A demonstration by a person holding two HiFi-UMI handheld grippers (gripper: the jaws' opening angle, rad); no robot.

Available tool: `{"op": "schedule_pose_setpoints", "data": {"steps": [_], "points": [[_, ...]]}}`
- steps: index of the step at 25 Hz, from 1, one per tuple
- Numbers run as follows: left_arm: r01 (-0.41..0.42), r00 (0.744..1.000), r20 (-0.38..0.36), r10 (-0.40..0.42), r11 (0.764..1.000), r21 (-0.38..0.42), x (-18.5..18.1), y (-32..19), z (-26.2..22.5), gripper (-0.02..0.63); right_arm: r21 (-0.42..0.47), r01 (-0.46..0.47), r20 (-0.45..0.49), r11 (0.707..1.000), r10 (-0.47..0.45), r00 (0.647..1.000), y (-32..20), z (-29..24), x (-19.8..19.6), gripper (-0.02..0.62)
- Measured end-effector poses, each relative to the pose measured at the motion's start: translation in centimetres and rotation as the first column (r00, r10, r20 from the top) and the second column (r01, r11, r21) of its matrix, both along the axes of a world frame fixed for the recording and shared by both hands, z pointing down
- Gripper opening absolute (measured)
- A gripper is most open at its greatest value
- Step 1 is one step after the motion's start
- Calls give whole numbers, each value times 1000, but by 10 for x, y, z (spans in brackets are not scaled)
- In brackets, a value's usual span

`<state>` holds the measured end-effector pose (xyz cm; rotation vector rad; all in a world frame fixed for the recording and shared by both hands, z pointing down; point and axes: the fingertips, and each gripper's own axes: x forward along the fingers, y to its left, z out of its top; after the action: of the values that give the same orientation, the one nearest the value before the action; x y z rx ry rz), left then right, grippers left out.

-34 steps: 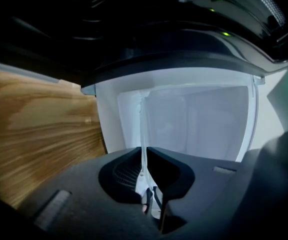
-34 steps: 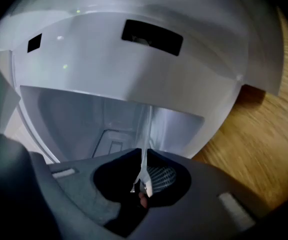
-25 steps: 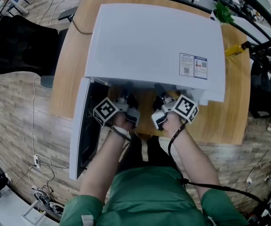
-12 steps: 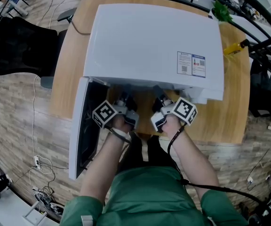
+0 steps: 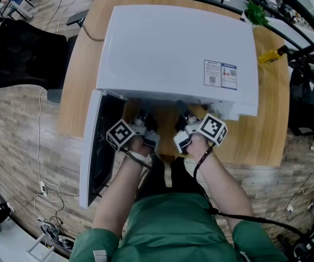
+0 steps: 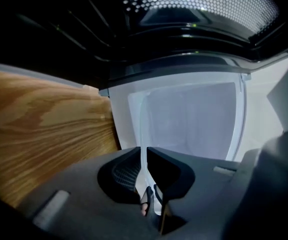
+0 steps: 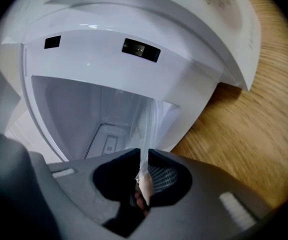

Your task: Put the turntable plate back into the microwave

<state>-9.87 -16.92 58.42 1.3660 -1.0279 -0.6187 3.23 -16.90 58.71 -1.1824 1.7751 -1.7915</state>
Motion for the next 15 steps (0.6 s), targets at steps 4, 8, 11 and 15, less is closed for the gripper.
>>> {"op": "schedule_pose_setpoints", "data": {"steps": [4, 8, 11, 15], "points": [[5, 1000, -2, -5, 1000, -1, -1, -1, 0, 40, -6, -2, 11, 1000, 2, 1000, 0, 1, -2, 36], [-2, 1000, 11, 2, 1000, -10, 0, -1, 0, 31, -14, -13, 22, 1000, 14, 1000, -2, 1, 0, 25], [-6, 1000, 10, 6, 1000, -1, 2, -2, -2, 31, -6, -29, 30, 1000, 29, 999, -5, -2, 2, 23], [-12, 1000, 10, 11, 1000, 12, 6, -11, -6, 31, 4, -57, 23, 998, 57, 998, -16, -7, 7, 23]]}}
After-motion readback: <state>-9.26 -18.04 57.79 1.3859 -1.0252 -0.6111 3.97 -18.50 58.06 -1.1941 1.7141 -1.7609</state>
